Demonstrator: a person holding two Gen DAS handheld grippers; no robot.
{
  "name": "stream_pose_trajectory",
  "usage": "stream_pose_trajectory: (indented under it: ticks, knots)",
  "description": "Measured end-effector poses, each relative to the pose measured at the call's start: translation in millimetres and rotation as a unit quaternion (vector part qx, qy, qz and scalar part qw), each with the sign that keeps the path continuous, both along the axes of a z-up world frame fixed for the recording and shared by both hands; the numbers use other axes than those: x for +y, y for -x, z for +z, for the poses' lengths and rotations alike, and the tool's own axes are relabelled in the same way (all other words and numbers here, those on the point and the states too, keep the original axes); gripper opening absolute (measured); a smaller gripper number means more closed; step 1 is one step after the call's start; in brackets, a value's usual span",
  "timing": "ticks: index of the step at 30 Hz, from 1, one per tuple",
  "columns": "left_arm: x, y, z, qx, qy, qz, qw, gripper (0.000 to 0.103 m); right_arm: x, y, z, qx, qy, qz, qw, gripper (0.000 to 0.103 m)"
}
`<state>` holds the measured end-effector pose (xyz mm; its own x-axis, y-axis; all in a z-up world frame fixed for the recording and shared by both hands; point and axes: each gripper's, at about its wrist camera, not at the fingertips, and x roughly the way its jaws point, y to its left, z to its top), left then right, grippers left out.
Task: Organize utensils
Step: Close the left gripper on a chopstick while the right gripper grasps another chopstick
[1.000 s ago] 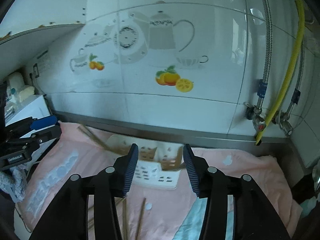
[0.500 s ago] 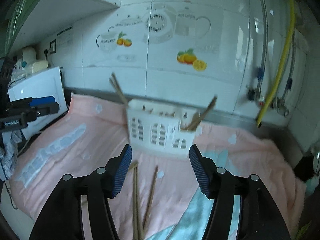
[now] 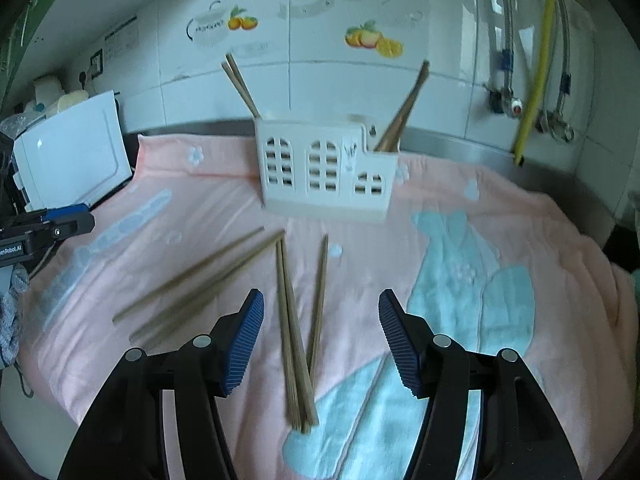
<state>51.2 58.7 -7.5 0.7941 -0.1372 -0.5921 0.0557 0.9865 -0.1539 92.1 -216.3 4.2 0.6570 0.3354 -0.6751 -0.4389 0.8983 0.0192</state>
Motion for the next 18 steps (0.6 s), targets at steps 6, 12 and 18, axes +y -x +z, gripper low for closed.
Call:
stream_pose_trajectory:
  ticks: [6, 12, 18]
  knots:
    - [-1.0, 4.6, -28.5, 0.033, 0.009, -0.002, 0.9994, 0.062, -5.2, 12.2, -22.9, 0.029, 0.002, -0.006, 1.000, 0.055]
    - [-0.7, 6.4, -45.5, 0.055, 0.009, 0.002, 0.9984, 0.062, -5.4, 21.1, -44.9, 0.058, 0.010, 0.003, 0.998, 0.035]
    - [-5.9, 5.6, -55.1, 0.067, 0.010, -0.010, 0.9977, 0.054, -4.3, 21.3, -57.7, 0.074, 0.008, 0.007, 0.997, 0.025]
